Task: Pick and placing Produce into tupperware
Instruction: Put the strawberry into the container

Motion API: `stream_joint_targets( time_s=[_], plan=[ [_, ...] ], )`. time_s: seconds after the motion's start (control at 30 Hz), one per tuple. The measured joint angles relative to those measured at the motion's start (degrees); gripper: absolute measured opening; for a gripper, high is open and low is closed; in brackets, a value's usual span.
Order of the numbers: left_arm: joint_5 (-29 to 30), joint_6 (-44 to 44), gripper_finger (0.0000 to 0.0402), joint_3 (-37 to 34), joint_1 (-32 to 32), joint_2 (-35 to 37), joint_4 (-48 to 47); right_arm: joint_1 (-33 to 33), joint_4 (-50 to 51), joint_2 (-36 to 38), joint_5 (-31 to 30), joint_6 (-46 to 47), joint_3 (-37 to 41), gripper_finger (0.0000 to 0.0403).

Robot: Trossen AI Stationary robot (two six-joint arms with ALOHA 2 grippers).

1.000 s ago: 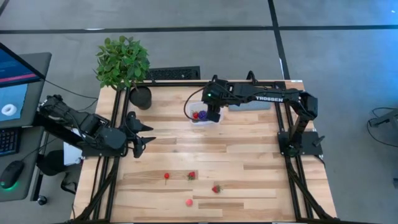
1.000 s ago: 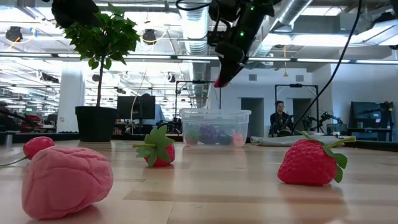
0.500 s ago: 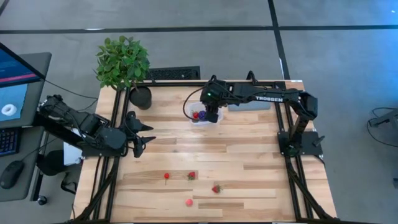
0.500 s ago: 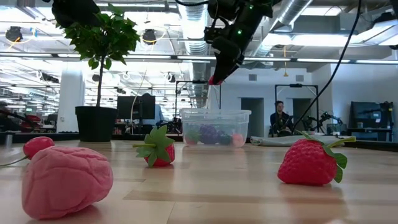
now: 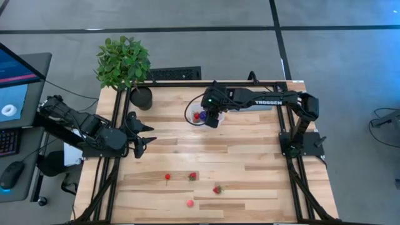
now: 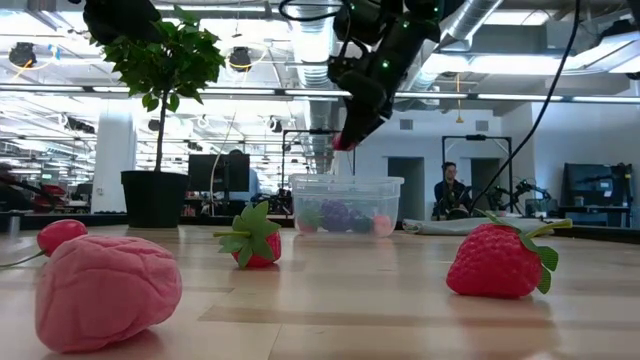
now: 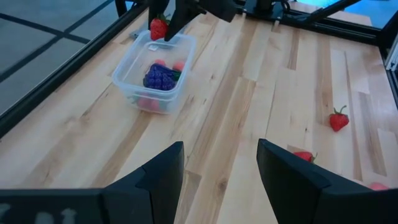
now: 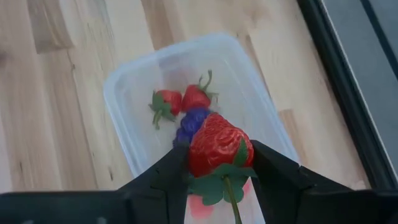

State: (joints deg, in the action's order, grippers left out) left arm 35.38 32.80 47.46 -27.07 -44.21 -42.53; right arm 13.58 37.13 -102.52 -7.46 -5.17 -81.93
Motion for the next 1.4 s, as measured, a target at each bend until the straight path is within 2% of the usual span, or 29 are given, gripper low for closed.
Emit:
stream_joint_targets(
  time_s=[0.3,0.6,0.83,1.4],
  plan=[
    [0.00,0.02,0.0193,0.00,-0.01,-0.01,0.03,0.19,-4.96,-1.54,1.24,2.55,-0.22,0.0173],
    [-0.17,0.00,0.0193,0.00,0.00,-0.01,0.43,-2.20,-5.19,-6.29,1.64,4.26,-0.09,0.0180],
    [-0.17,-0.02,0.0193,0.00,0.00,-0.02,0.45,-2.23,-5.06,-6.62,1.43,4.25,-0.07,0.0177],
    [-0.06,0.00,0.0193,0.00,0.00,0.00,0.47,-1.07,-6.10,-6.62,1.42,5.20,-0.07,0.0236]
  ],
)
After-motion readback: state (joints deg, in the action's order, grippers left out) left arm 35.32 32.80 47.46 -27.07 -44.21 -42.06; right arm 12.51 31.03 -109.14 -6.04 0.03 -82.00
